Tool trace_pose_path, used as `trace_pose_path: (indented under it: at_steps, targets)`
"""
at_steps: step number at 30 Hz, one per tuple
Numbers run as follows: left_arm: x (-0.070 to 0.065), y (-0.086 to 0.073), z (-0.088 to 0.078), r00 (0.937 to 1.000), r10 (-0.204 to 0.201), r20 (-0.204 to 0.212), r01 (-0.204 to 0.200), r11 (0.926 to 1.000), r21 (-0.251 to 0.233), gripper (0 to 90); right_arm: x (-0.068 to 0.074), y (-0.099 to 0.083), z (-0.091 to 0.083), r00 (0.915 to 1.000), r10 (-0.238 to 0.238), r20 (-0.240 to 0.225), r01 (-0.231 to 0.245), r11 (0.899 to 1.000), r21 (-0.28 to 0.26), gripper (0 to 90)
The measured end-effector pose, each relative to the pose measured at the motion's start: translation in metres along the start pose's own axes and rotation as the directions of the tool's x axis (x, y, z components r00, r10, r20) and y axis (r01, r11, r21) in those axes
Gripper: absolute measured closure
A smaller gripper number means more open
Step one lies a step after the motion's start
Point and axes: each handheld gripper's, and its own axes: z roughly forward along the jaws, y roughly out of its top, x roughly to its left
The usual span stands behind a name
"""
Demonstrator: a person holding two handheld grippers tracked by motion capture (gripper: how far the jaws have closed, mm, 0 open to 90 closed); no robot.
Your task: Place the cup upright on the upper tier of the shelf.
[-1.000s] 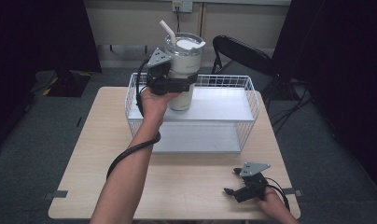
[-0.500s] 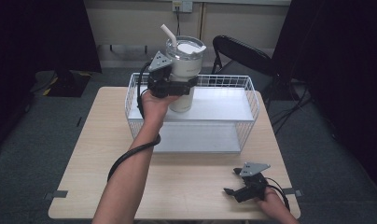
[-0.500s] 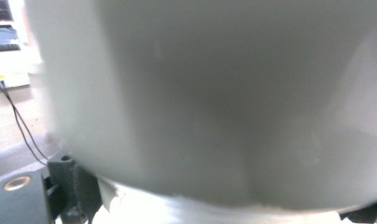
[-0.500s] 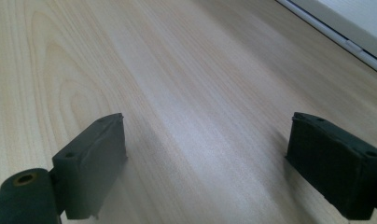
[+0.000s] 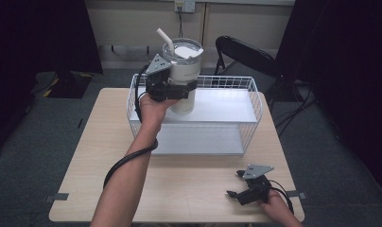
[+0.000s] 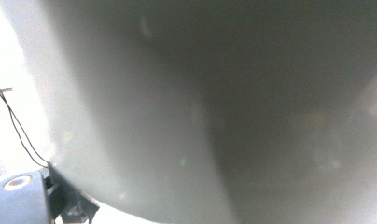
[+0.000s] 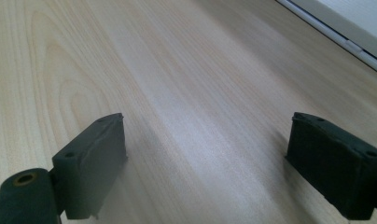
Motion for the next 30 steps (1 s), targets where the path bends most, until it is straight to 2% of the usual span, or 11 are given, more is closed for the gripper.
trace_pose_path:
  at_steps: [12, 13, 15, 17, 19, 20, 22, 30]
  targets:
    - [0.000, 0.001, -0.001, 0.9999, 0.012, -0.011, -0.011, 0.9994, 0.033, 9.5, 0.000, 0.000, 0.000, 1.0000, 0.001, -0.001, -0.001, 1.000, 0.000, 11.0]
    - [-0.001, -0.001, 0.000, 0.9998, 0.019, -0.012, -0.018, 0.9985, 0.052, 8.9, 0.000, 0.000, 0.000, 1.0000, 0.001, -0.001, -0.001, 1.000, 0.000, 11.0]
    - [0.001, -0.006, 0.000, 1.0000, 0.005, -0.001, -0.005, 0.9978, 0.067, 8.5, 0.000, 0.000, 0.000, 1.0000, 0.001, -0.001, -0.001, 1.000, 0.000, 11.0]
    - [0.001, -0.007, -0.003, 0.9999, 0.001, -0.013, 0.000, 0.9982, 0.060, 8.6, 0.000, 0.000, 0.000, 1.0000, 0.001, -0.001, -0.001, 1.000, -0.001, 11.0]
    - [-0.003, -0.006, -0.003, 0.9986, 0.044, -0.027, -0.042, 0.9968, 0.068, 9.1, 0.000, 0.000, 0.000, 1.0000, 0.001, -0.001, -0.001, 1.000, -0.001, 11.0]
    - [-0.001, -0.007, -0.004, 0.9995, 0.025, -0.018, -0.023, 0.9967, 0.077, 8.8, 0.000, 0.000, 0.000, 1.0000, 0.001, -0.001, -0.001, 1.000, 0.000, 11.0]
    - [-0.001, -0.009, -0.006, 0.9998, 0.016, -0.014, -0.015, 0.9973, 0.072, 9.2, 0.000, 0.000, 0.000, 1.0000, 0.001, -0.001, -0.001, 1.000, 0.000, 11.0]
    - [0.000, -0.012, -0.009, 0.9999, 0.003, -0.010, -0.003, 0.9969, 0.079, 9.2, 0.000, 0.000, 0.000, 1.0000, 0.001, 0.000, -0.001, 1.000, -0.002, 11.0]
